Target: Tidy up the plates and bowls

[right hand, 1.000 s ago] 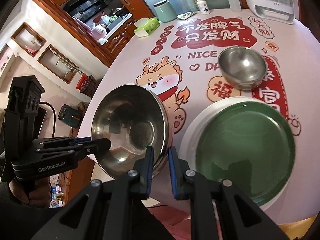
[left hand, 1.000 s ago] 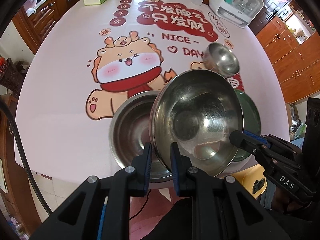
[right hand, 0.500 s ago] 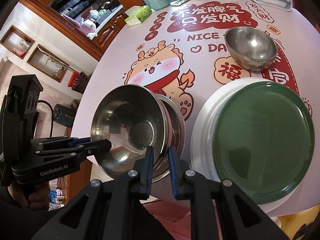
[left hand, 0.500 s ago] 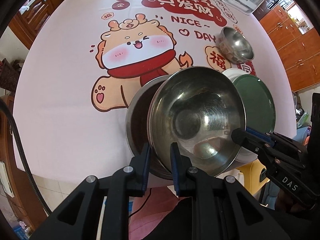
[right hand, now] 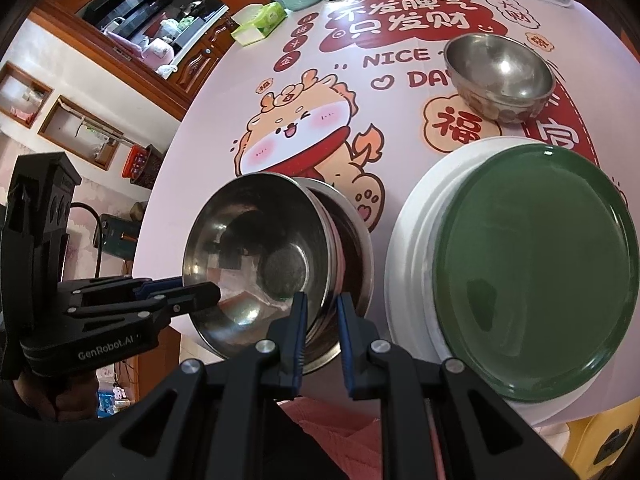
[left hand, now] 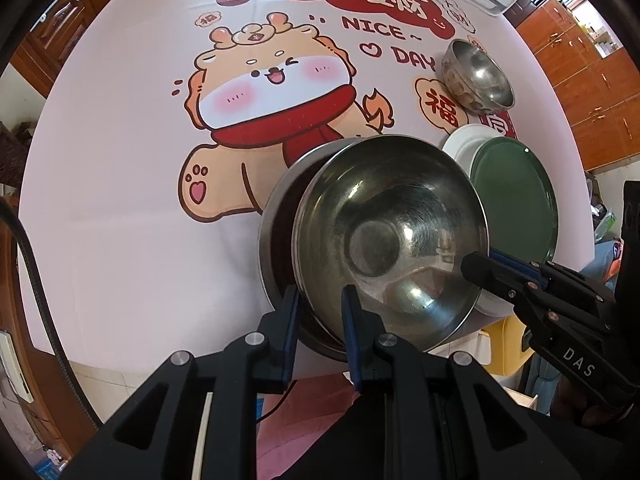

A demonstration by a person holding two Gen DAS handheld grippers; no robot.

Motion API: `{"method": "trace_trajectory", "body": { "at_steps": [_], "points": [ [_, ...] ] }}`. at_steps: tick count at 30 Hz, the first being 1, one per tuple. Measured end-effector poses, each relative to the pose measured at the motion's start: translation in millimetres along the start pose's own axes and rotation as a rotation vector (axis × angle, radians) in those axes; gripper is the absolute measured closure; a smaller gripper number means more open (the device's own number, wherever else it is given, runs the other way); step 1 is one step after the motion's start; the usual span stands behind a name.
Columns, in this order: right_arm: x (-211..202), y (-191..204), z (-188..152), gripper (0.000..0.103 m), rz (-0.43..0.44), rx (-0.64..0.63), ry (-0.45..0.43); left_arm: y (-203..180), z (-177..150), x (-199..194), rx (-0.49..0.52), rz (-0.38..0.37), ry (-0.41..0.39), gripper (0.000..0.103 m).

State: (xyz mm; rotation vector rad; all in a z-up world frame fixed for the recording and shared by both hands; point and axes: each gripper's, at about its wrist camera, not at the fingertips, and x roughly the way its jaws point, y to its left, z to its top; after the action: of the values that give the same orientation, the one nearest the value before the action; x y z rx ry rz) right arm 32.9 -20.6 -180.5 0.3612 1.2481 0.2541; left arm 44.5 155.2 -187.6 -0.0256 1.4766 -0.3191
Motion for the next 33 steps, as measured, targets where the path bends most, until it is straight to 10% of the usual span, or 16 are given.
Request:
{"method": "trace_trajectory", "body": {
  "at_steps": [33],
  "points": [
    [-34,-5,11,0.084,-0.013,0.014,-0.115,-25,16,-40,0.071,-0.017,-0.137,0.076]
  ]
}}
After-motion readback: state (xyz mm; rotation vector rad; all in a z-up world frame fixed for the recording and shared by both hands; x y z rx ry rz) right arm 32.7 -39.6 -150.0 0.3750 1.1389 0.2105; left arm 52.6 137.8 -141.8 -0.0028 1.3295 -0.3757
